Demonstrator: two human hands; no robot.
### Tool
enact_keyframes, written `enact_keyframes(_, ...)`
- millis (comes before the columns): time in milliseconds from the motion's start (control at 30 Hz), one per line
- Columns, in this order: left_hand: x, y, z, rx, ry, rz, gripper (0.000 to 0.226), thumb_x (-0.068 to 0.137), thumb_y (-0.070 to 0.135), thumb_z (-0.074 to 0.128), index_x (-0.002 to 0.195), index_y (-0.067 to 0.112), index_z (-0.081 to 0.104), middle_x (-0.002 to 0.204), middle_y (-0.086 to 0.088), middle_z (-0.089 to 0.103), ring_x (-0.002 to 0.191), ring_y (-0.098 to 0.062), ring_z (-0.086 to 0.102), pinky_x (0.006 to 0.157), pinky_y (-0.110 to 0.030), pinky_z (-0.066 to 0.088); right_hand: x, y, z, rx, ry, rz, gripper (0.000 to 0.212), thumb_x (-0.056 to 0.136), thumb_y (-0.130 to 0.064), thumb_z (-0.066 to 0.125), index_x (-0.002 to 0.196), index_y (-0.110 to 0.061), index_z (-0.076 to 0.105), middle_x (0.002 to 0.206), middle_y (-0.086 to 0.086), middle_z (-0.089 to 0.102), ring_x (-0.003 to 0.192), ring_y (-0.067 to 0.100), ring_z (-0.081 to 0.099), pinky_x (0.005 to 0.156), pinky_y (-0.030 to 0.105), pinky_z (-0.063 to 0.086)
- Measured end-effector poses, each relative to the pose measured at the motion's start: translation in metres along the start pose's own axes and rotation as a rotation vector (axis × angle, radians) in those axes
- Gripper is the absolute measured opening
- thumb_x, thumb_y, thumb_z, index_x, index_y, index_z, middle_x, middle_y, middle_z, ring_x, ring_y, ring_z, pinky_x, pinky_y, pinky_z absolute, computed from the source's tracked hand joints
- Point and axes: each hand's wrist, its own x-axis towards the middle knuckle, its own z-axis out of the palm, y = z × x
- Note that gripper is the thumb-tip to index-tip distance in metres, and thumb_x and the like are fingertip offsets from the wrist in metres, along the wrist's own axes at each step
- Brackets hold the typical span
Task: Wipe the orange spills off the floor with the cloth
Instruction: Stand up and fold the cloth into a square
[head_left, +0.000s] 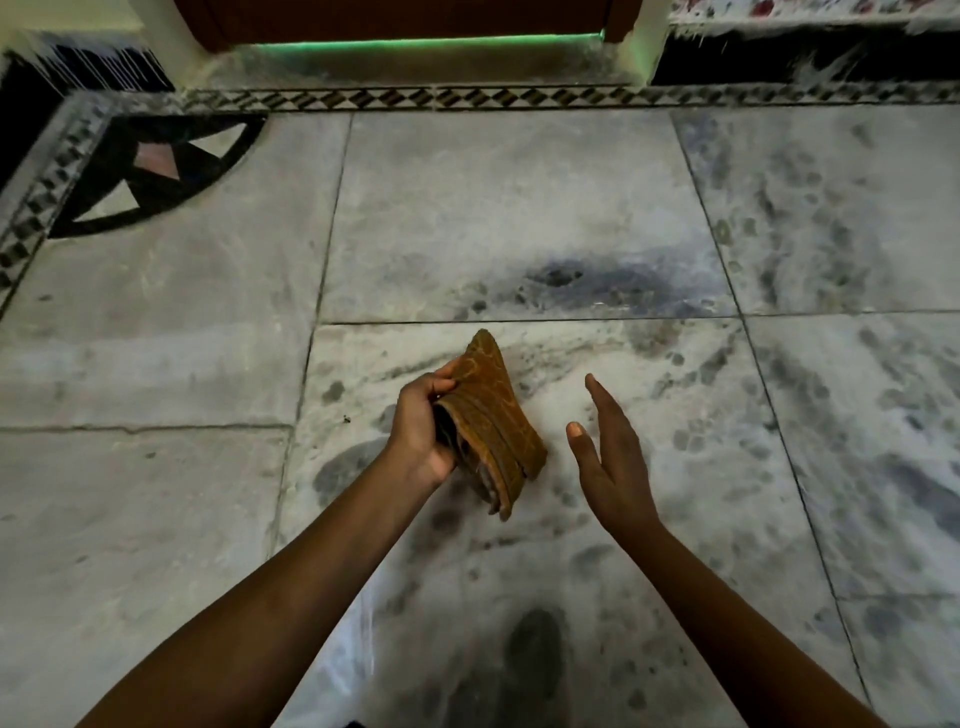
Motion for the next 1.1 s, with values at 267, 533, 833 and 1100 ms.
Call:
enact_keyframes(267, 0.021, 0.035, 0.029, -0.077, 0.041, -0.041, 0.049, 0.086, 0.010, 0.026, 0.123, 0.011, 0.058, 0.093, -0.014, 0.062, 0.084, -0.032, 0.058, 0.079, -0.038, 0.048, 0.044, -0.040, -0.010, -0.004, 0.015, -0.004, 0.053, 0.092, -0.047, 0.034, 0.141, -0.029, 0.027, 0.144, -0.014, 0.030, 0.134, -0.001, 0.026, 0.111, 0.028, 0.024)
enact_keyframes(533, -0.087, 0.100, 0.068, -0.090, 0.116, -0.047, 0.045, 0.083, 0.009, 0.028, 0.110, 0.011, 0.064, 0.088, -0.014, 0.063, 0.082, -0.031, 0.060, 0.079, -0.037, 0.049, 0.037, -0.163, -0.064, 0.065, 0.043, 0.001, 0.052, 0.093, -0.041, 0.035, 0.141, -0.020, 0.035, 0.142, -0.012, 0.036, 0.134, 0.000, 0.031, 0.110, 0.018, 0.026)
enact_keyframes(833, -0.324, 0.222, 0.179, -0.151, 0.198, -0.006, 0.041, 0.082, 0.010, 0.030, 0.107, 0.010, 0.063, 0.090, -0.014, 0.062, 0.083, -0.031, 0.059, 0.083, -0.038, 0.047, -0.004, -0.394, -0.187, 0.141, -0.064, 0.059, 0.044, 0.095, -0.036, 0.038, 0.137, -0.028, 0.033, 0.140, -0.013, 0.034, 0.132, 0.003, 0.031, 0.108, 0.022, 0.025)
enact_keyframes(1100, -0.534, 0.313, 0.294, -0.144, 0.054, 0.185, 0.040, 0.085, 0.007, 0.028, 0.100, 0.011, 0.065, 0.088, -0.014, 0.066, 0.082, -0.029, 0.060, 0.080, -0.036, 0.048, -0.049, -0.598, -0.300, 0.614, -0.257, 0.564, 0.040, 0.097, -0.039, 0.044, 0.134, -0.022, 0.045, 0.130, 0.007, 0.054, 0.104, 0.024, 0.062, 0.080, 0.038, 0.055)
